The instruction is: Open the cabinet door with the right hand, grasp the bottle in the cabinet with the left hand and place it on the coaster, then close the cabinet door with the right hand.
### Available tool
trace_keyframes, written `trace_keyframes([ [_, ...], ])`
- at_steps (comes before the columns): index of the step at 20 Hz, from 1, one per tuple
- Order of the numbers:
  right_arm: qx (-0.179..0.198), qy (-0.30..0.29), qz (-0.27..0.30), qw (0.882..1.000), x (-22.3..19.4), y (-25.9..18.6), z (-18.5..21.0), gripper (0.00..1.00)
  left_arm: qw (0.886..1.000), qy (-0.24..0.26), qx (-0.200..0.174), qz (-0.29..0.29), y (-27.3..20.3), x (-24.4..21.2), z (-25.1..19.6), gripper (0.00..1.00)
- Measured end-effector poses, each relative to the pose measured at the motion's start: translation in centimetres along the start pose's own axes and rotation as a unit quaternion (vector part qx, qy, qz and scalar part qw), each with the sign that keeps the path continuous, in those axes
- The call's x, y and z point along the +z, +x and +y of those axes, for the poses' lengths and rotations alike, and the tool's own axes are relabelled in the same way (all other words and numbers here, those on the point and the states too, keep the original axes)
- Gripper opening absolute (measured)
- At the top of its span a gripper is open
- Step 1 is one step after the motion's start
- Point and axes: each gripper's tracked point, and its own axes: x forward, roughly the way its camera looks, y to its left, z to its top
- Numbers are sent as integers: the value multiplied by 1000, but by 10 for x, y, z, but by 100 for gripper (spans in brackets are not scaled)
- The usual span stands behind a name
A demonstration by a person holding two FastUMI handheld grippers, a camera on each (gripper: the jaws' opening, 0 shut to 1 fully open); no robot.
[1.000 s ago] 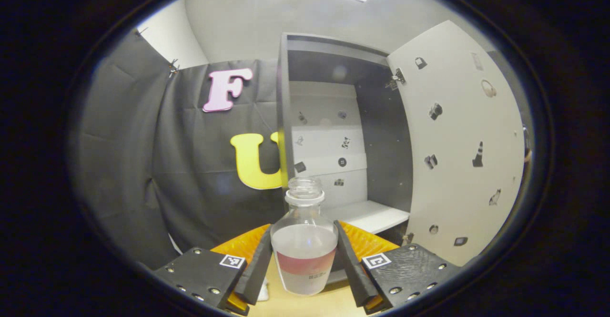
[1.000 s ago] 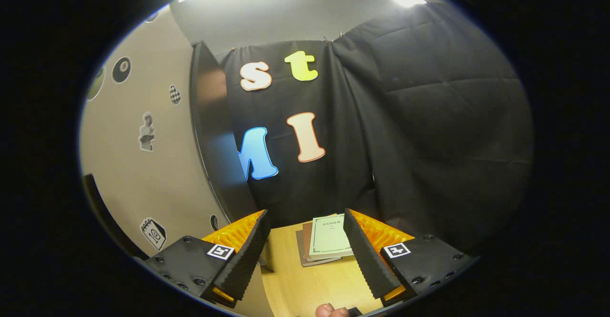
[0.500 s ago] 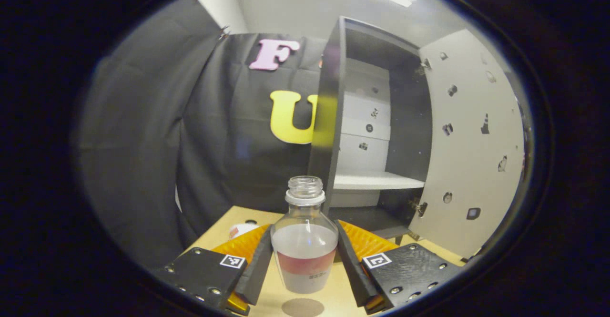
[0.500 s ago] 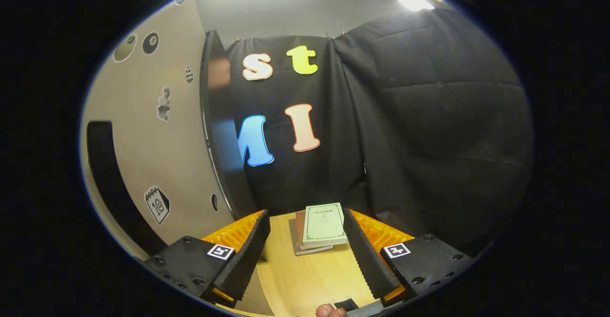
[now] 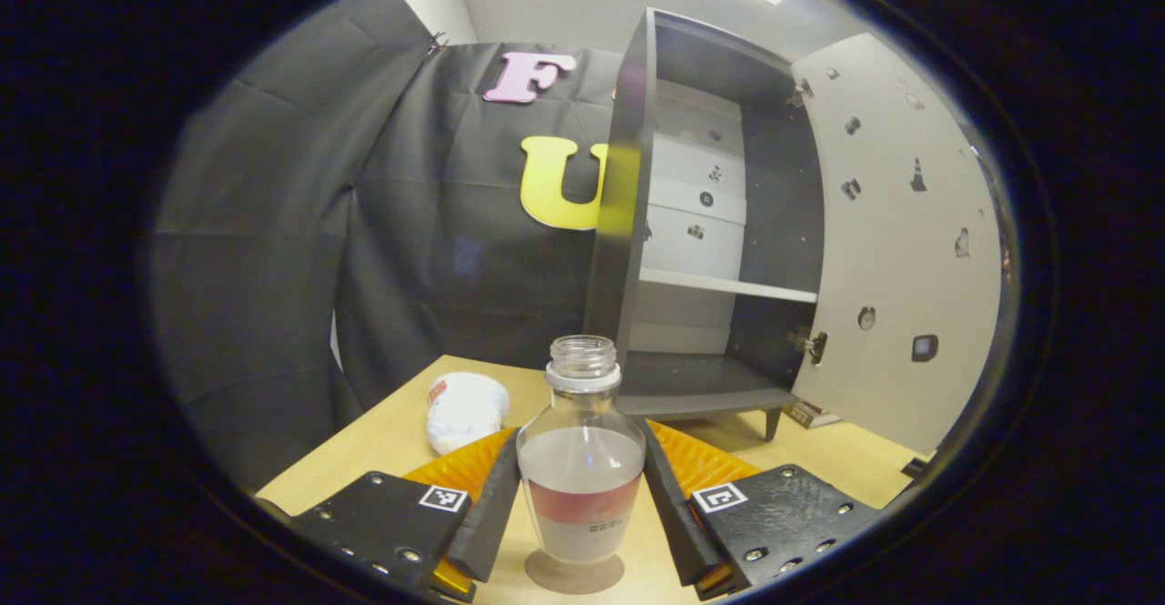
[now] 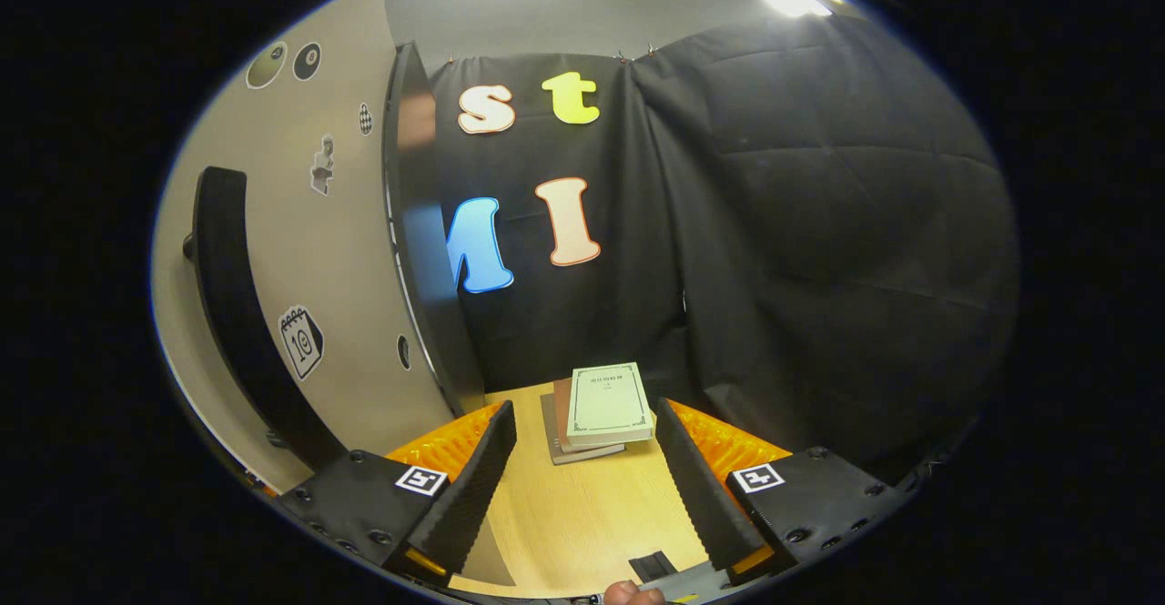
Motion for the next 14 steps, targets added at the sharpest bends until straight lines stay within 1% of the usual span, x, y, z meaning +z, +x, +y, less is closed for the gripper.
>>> trace_keyframes([
  [2,-2,-13,7,1000,-5,-5,-3,98,1000,22,-3,12,2,-28,-11,74],
  [4,-3,-19,18,1000,-11,-11,-6,98,998,53,-4,16,4,-45,-18,72],
  [5,-5,-20,22,1000,-13,-13,-7,92,998,65,-5,18,3,-53,-19,72],
  [6,-8,-20,26,999,-16,-14,-8,98,997,77,-3,22,5,-60,-20,72],
  [7,-10,-22,30,999,-18,-14,-8,98,996,86,2,22,9,-64,-16,76],
  [8,-7,-27,36,999,-22,-15,-5,98,995,93,3,20,12,-65,-15,72],
  [9,-6,-35,43,998,-26,-14,-3,98,995,95,3,18,15,-66,-15,73],
  [10,-4,-44,50,998,-31,-15,-1,92,995,94,0,15,13,-67,-16,73],
  [11,-4,-51,55,997,-33,-15,-1,98,995,98,-1,17,10,-69,-14,74],
  [13,-9,-56,65,996,-43,-16,-3,98,995,96,-6,32,11,-79,-15,74],
  [14,-10,-53,69,996,-46,-18,-3,98,995,97,-1,32,11,-81,-12,74],
])
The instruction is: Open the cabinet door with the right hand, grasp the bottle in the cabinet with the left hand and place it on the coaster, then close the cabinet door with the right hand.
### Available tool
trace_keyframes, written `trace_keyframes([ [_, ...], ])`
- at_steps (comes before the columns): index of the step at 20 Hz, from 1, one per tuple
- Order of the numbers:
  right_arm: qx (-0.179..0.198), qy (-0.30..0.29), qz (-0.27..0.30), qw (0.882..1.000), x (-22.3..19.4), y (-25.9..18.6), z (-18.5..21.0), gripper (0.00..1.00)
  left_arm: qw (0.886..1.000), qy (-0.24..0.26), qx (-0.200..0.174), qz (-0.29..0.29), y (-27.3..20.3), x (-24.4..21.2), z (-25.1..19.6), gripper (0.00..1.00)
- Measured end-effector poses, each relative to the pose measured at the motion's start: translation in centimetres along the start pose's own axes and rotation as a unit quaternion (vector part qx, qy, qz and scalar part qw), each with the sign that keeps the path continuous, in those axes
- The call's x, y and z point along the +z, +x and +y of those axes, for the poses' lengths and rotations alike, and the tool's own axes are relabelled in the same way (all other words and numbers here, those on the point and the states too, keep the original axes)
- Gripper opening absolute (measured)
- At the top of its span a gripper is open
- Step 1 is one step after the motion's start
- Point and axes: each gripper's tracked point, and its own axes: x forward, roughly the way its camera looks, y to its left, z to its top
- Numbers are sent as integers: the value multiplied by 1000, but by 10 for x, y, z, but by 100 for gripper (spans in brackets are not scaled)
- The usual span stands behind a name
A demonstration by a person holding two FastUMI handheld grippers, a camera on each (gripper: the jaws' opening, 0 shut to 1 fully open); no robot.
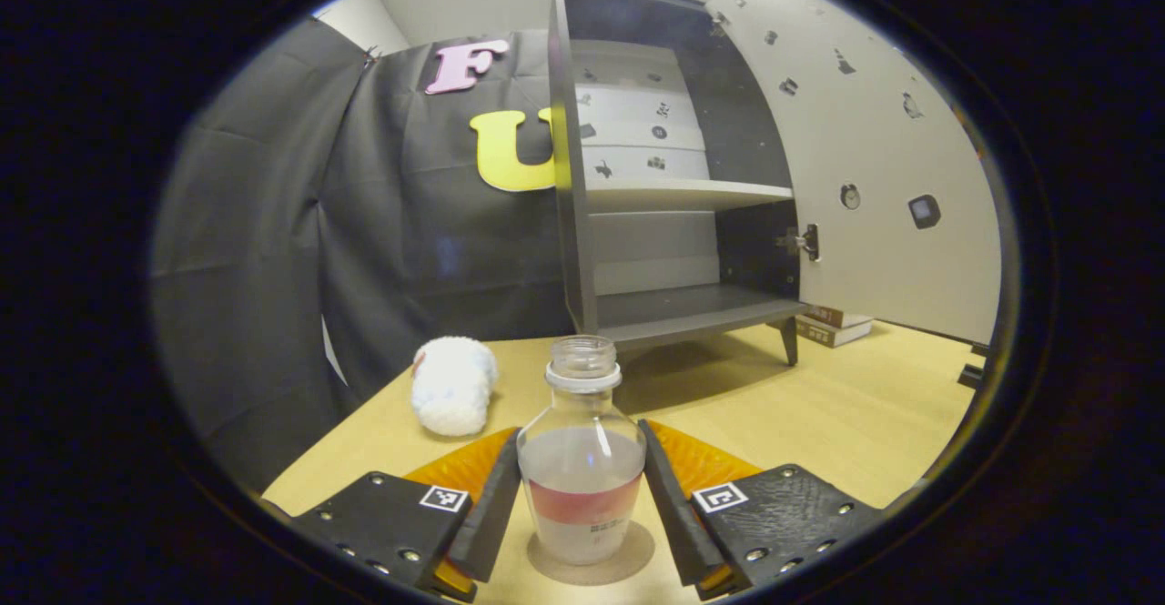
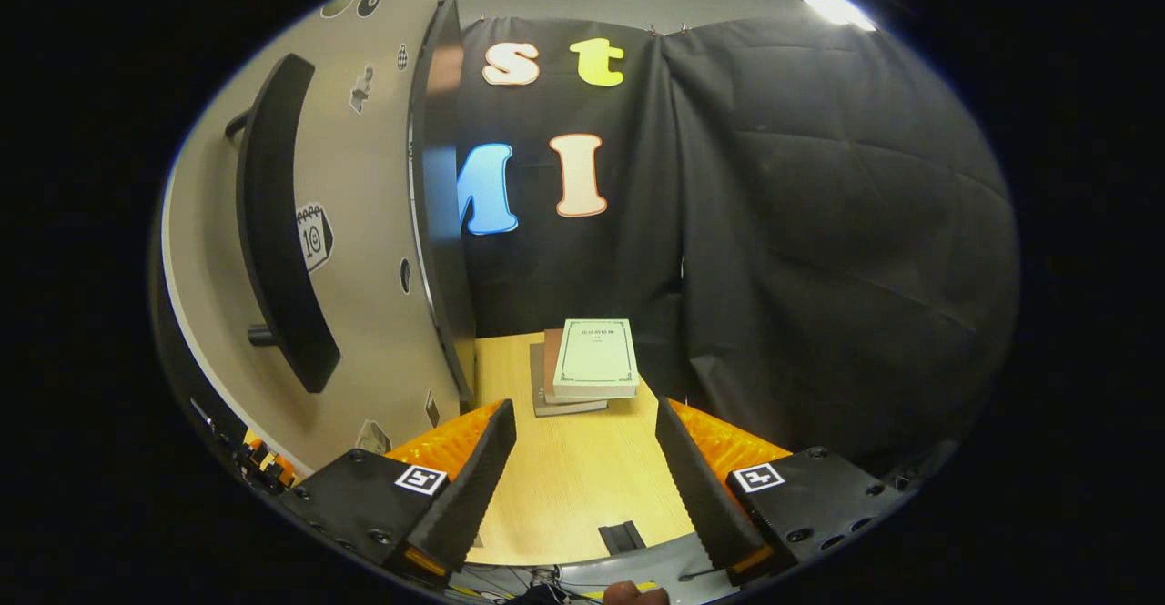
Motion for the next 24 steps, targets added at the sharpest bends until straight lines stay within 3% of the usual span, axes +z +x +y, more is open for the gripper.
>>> trace_keyframes([
  [7,1,37,8,999,-7,5,3,98,1000,2,8,17,1,-3,1,78],
  [11,2,32,-2,999,-3,3,4,98,999,-2,13,32,2,-1,-1,72],
  [12,3,31,-6,999,-1,2,4,98,999,2,14,31,1,3,-2,73],
  [13,5,32,-9,999,1,0,3,98,999,5,15,31,-1,5,0,81],
  [15,6,35,-10,999,-1,-1,3,98,1000,6,15,25,-5,15,1,92],
  [24,1,67,-28,997,-3,-19,-12,98,999,-1,36,-27,-50,111,13,90],
])
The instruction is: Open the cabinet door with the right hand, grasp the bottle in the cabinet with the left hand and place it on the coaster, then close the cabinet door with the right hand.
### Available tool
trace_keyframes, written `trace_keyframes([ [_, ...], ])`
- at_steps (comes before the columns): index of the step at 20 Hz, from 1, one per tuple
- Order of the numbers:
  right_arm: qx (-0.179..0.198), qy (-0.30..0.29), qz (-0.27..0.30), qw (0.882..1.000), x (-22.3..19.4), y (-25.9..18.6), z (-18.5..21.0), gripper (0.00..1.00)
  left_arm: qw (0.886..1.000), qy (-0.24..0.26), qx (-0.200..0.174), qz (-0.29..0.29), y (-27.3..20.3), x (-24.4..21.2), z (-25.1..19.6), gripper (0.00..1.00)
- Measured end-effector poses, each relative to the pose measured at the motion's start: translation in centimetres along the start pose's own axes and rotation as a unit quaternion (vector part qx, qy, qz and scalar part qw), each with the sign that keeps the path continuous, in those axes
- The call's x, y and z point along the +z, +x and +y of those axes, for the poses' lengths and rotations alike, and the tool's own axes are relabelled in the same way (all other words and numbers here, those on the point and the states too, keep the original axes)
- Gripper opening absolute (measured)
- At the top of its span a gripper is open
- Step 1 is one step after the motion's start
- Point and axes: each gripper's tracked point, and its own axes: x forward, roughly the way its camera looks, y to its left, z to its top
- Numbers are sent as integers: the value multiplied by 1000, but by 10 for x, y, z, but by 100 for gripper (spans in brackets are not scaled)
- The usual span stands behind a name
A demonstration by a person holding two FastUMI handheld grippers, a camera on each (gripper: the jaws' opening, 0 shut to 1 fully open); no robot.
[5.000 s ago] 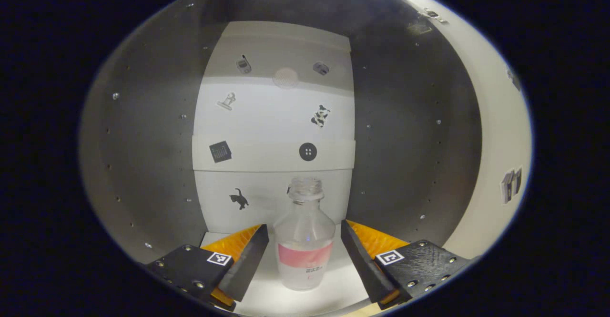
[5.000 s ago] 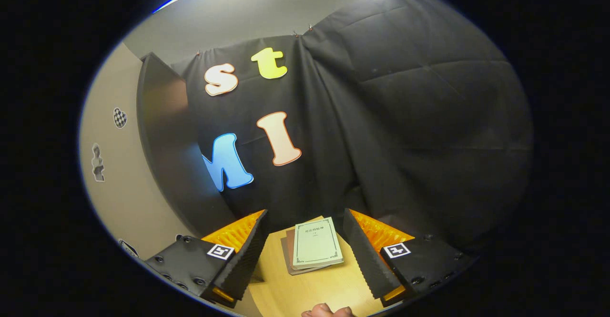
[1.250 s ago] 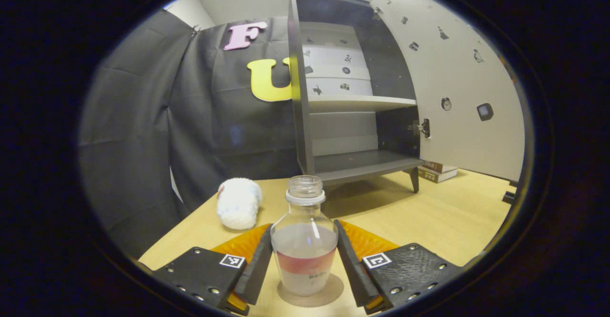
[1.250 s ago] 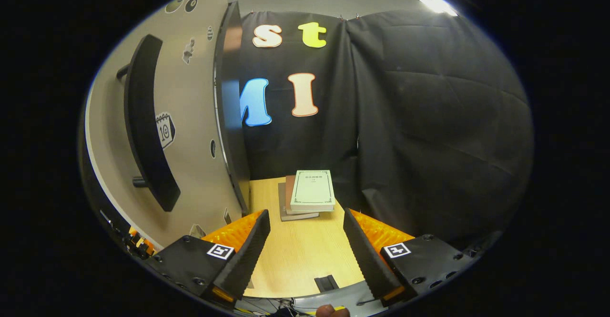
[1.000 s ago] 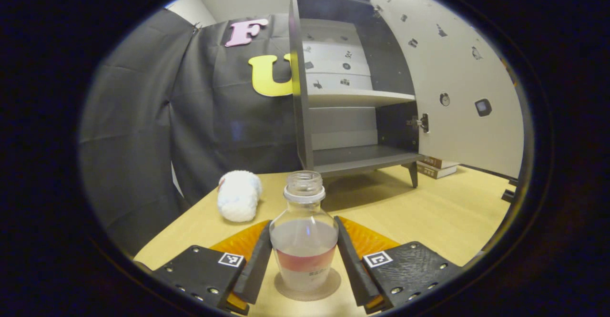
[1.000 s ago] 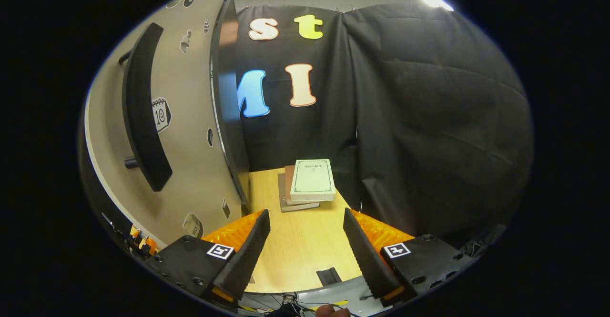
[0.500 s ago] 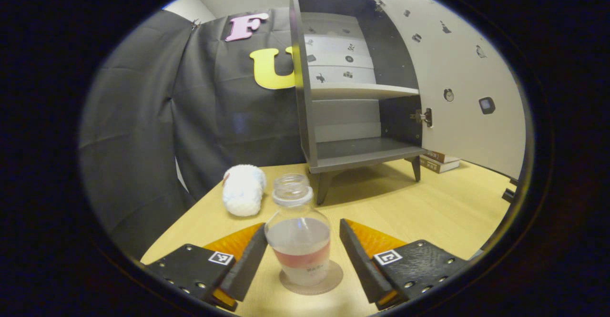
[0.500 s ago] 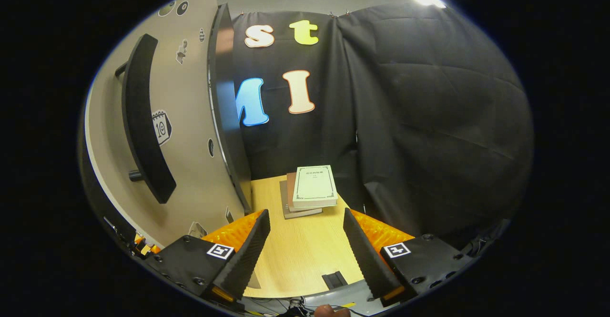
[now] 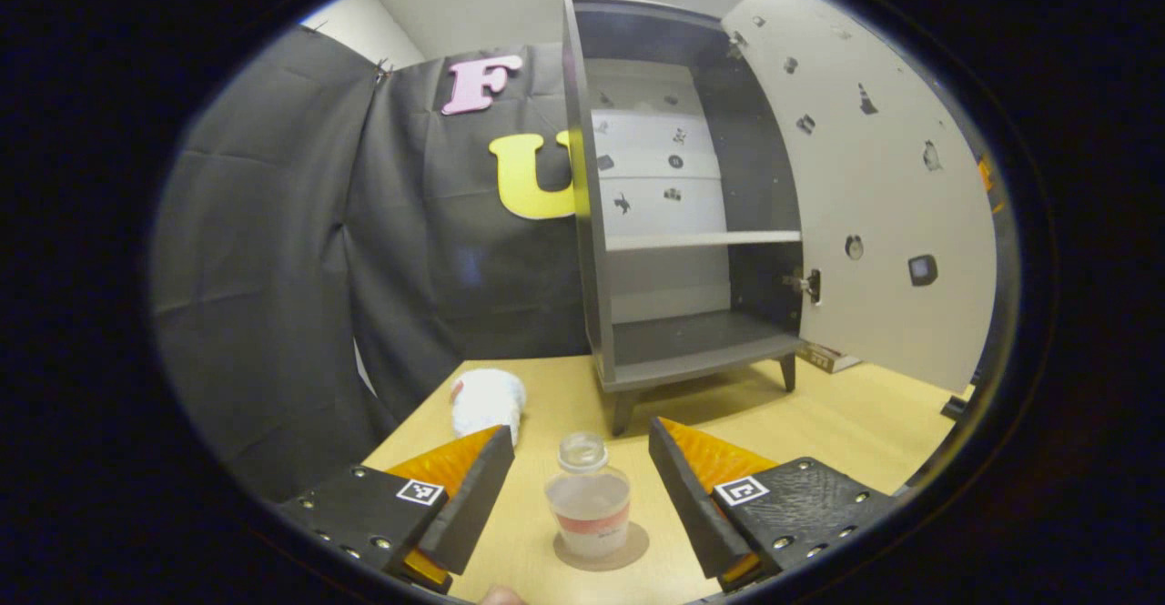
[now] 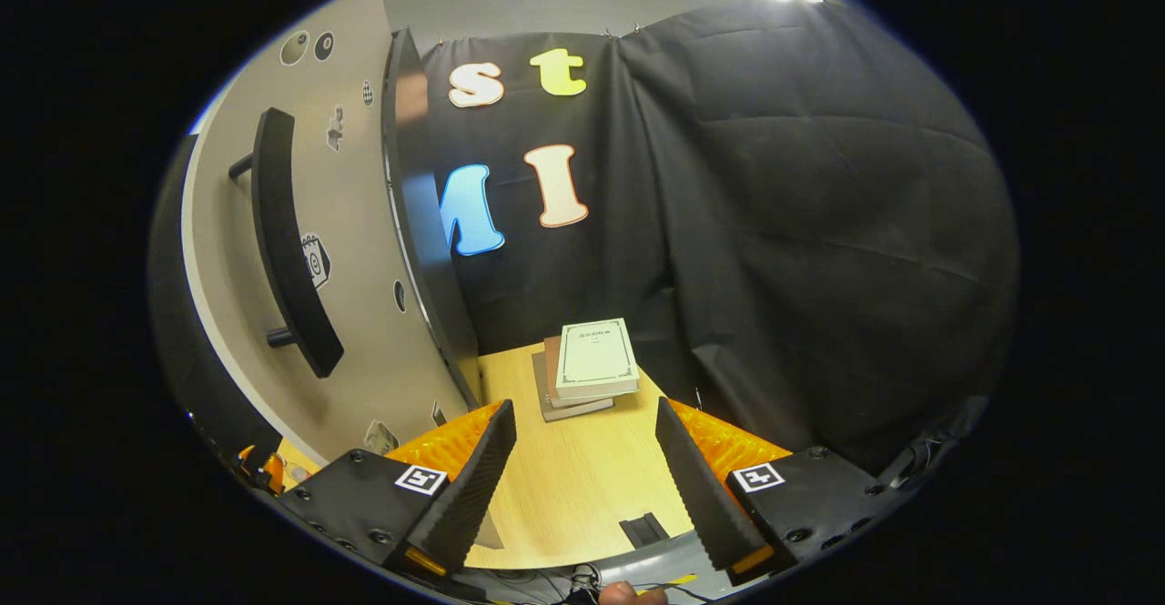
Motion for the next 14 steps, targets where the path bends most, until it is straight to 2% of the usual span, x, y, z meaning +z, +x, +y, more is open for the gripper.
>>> trace_keyframes([
  [3,7,-3,-13,1000,13,-5,1,98,999,13,27,11,-21,35,9,92],
  [5,11,-5,-42,999,39,-9,0,98,999,-1,36,15,-35,60,6,90],
  [8,46,-36,-83,995,74,-14,11,98,998,-38,51,14,-59,104,-2,92],
  [10,66,-50,-96,992,90,-15,12,96,996,-49,69,41,-76,122,-8,92],
  [12,97,-49,-112,988,106,-19,19,93,990,-68,111,48,-93,143,-6,89],
  [13,114,-52,-116,985,111,-19,22,98,988,-83,118,46,-100,157,-10,90],
  [14,128,-60,-116,983,112,-17,22,98,987,-97,119,43,-108,167,-20,89],
])
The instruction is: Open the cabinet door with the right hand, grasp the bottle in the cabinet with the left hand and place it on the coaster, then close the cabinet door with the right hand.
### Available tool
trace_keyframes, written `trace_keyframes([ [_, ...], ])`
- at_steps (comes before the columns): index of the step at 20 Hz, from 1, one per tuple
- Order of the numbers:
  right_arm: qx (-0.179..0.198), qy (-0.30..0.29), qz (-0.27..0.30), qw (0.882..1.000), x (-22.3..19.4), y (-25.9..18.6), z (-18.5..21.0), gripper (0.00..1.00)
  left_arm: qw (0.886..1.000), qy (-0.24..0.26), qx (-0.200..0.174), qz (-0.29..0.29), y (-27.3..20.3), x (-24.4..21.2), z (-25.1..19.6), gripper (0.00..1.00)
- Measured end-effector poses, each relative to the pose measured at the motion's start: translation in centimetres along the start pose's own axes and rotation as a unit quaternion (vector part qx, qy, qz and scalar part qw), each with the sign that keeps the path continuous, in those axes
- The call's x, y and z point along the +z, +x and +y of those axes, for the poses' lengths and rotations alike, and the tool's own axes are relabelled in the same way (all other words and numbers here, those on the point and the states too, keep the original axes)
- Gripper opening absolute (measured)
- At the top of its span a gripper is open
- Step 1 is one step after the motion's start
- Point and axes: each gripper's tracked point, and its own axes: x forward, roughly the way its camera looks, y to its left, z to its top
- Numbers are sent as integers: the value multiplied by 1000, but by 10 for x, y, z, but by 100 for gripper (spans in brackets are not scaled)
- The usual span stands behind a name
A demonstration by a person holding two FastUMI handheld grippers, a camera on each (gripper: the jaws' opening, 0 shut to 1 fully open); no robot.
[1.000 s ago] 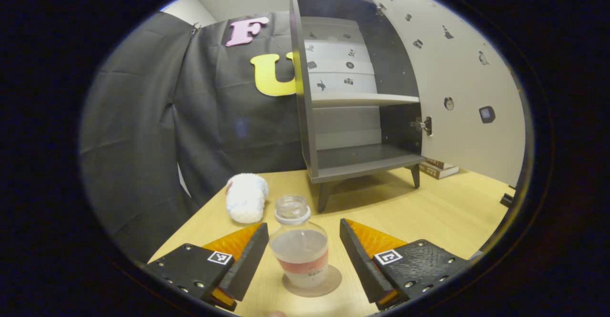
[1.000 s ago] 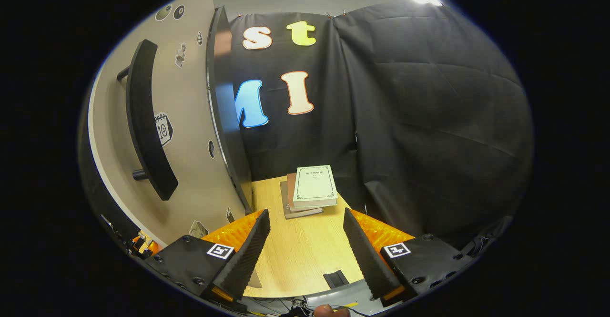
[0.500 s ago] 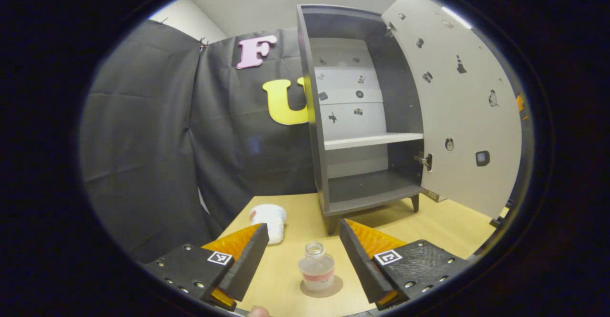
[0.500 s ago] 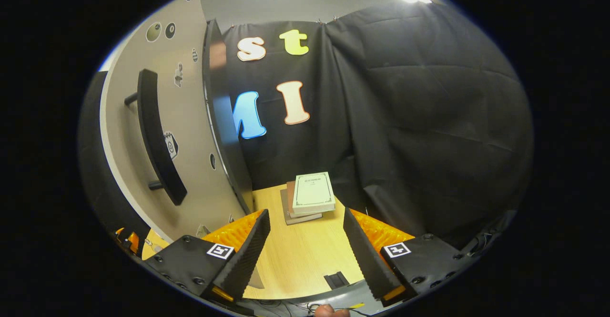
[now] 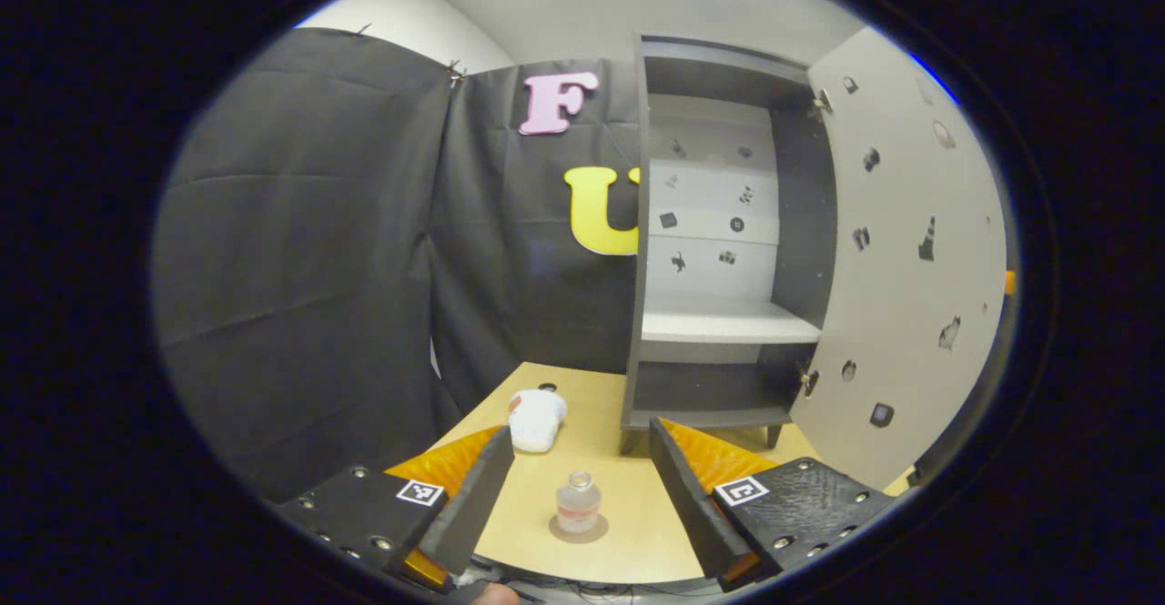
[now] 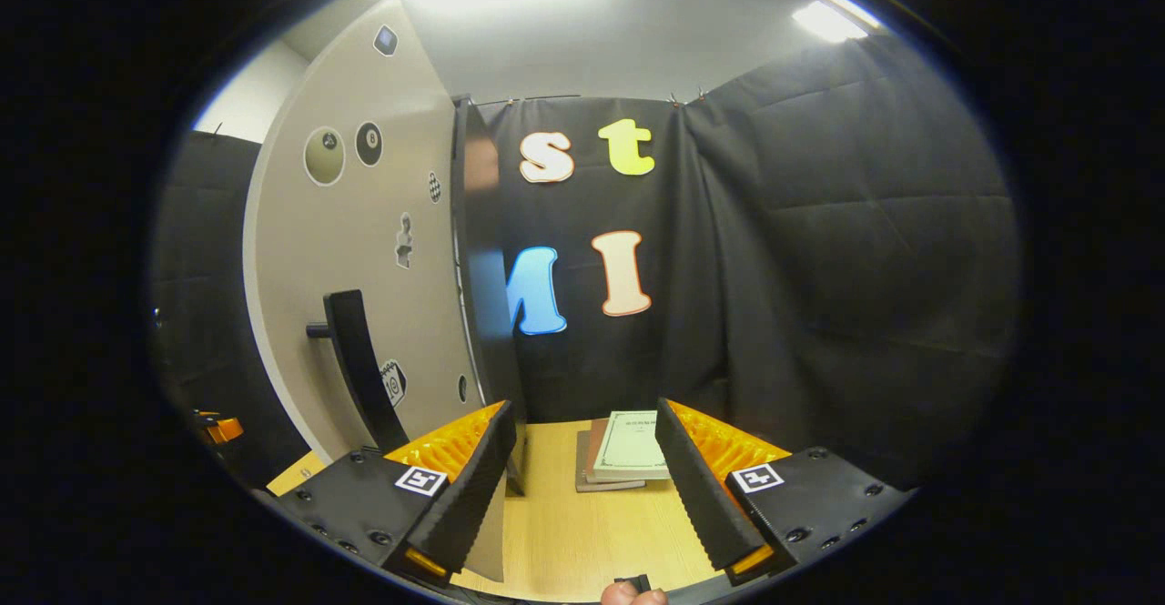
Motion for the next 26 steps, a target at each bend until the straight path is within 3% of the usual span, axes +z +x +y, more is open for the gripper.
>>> trace_keyframes([
  [6,61,4,1,998,12,17,-11,98,1000,20,22,-4,-34,41,-21,89],
  [11,87,13,11,996,17,23,13,98,1000,15,-3,-24,-15,73,-45,90],
  [15,86,-6,10,996,26,20,35,98,998,36,-26,-35,13,87,-50,90],
  [16,93,-13,9,996,26,18,45,92,998,39,-33,-36,17,88,-50,90],
  [18,82,-45,7,996,25,19,53,97,997,43,-46,-40,25,92,-44,90],
  [19,72,-55,-1,996,28,14,50,89,997,40,-49,-44,29,93,-38,90],
  [22,60,-34,9,998,21,13,58,93,998,12,-54,-40,43,90,-21,92],
  [26,72,-35,15,997,18,11,84,90,998,11,-44,-47,52,94,9,90],
])
